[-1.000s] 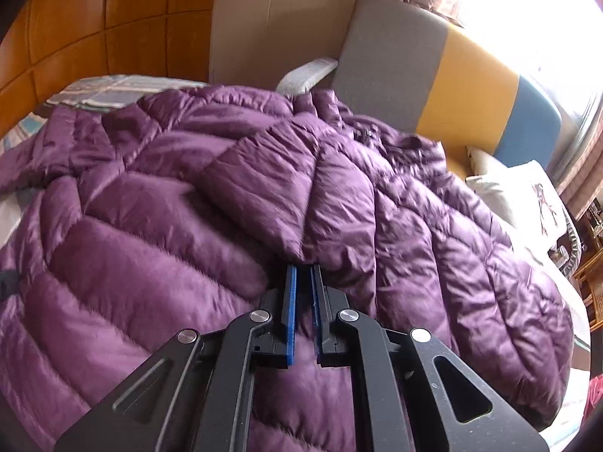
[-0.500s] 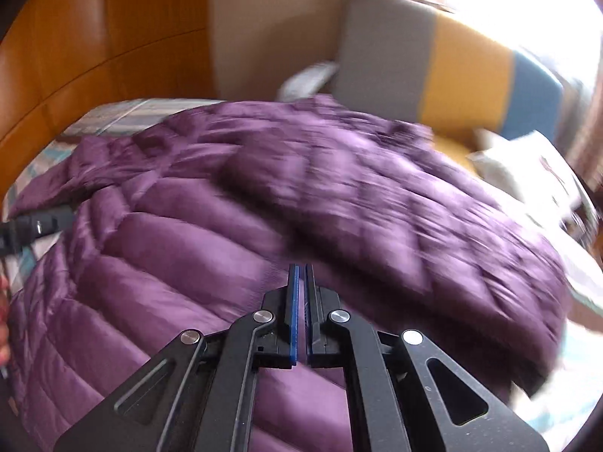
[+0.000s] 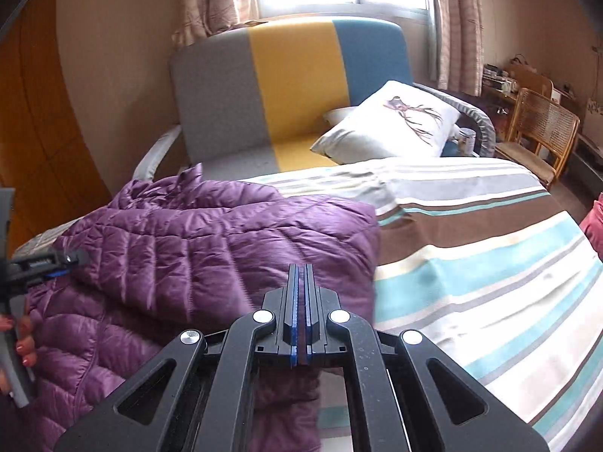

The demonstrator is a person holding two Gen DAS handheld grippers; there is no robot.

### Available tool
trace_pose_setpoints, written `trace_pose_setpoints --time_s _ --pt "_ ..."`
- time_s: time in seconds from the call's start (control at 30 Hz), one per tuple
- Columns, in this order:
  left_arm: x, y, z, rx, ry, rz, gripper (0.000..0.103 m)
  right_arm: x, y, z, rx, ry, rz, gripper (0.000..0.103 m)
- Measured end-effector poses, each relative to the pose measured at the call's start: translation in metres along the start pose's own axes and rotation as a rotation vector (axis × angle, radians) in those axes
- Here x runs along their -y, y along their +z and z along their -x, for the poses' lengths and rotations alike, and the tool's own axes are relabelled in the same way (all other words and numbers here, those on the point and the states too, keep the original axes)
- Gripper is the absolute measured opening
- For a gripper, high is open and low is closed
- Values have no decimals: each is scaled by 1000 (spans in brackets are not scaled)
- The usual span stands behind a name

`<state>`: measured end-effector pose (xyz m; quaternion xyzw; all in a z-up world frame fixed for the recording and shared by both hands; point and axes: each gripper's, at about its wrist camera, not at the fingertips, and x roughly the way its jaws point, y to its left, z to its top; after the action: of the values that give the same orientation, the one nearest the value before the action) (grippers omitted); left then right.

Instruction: Fold large clothes

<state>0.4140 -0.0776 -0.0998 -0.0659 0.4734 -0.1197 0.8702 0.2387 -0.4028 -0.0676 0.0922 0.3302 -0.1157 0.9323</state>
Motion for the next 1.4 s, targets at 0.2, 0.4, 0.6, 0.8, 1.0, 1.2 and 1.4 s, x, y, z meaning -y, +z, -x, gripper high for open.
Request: trace_pose_setpoints --time_s 0.2,0.4,0.6,0.8,1.0,1.2,1.4 --pt "-13 -16 20 77 4 56 5 19 1 -5 7 -43 -37 1" --pt "-37 -33 32 121 46 75 5 6 5 -26 -26 33 -46 1" --pt "-48 -47 29 140 74 109 5 -23 8 -74 -139 71 -4 1" --pt "-51 -52 19 146 60 111 8 -28 -3 -107 -163 27 50 1" --pt "-58 -57 26 147 18 133 19 -24 -1 -106 -164 40 36 1" --pt "-63 -70 64 192 -15 154 71 -34 -1 -65 -99 66 53 1" --pt "-33 -47 64 192 -14 60 60 -49 -11 -52 -107 84 93 1"
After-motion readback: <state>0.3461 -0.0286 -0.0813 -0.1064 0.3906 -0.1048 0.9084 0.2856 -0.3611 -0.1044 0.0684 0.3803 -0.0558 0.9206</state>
